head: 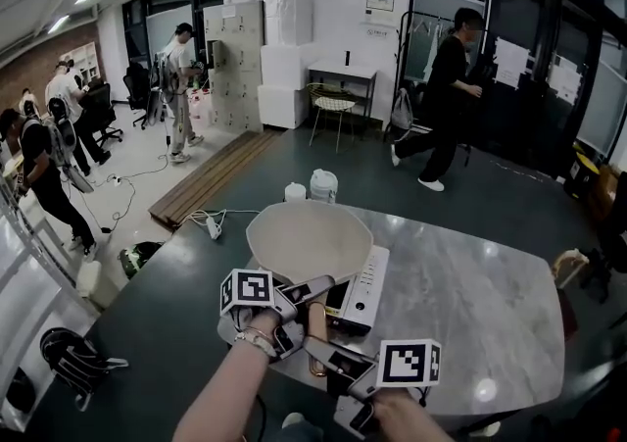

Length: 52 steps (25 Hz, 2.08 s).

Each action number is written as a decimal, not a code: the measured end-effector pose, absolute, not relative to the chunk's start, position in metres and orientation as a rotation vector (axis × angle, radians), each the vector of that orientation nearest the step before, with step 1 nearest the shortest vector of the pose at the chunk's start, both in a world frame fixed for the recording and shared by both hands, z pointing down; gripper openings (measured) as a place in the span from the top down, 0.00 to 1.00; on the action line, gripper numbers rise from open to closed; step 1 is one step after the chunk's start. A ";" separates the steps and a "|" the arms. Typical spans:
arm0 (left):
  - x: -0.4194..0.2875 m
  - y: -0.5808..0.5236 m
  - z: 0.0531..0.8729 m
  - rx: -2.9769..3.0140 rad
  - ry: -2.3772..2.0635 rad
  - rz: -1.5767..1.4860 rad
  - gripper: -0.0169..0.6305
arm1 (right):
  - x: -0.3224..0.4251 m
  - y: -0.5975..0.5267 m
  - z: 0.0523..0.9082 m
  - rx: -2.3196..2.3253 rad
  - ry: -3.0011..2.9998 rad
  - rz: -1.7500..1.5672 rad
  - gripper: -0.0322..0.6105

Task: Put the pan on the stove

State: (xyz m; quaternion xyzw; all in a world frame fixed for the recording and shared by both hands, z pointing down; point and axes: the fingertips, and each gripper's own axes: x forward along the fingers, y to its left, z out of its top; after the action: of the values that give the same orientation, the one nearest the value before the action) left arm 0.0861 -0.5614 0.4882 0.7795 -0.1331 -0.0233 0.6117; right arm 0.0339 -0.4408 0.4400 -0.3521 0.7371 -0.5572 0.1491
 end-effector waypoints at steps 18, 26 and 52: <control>0.042 -0.536 0.516 1.774 -0.488 0.019 0.45 | 0.039 -0.439 0.483 -1.111 2.086 -1.696 0.70; 0.036 -0.527 0.527 1.772 -0.530 0.071 0.49 | 0.039 -0.438 0.505 -1.139 2.041 -1.766 0.72; 0.051 -0.531 0.506 1.792 -0.558 -0.028 0.62 | 0.050 -0.451 0.495 -1.119 2.016 -1.660 0.64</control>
State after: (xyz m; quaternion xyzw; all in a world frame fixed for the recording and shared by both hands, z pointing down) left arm 0.0514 -0.5310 0.5060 0.7701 -0.2396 -0.0122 0.5911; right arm 0.0497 -0.4506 0.4949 -0.3894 0.7016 -0.5778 0.1496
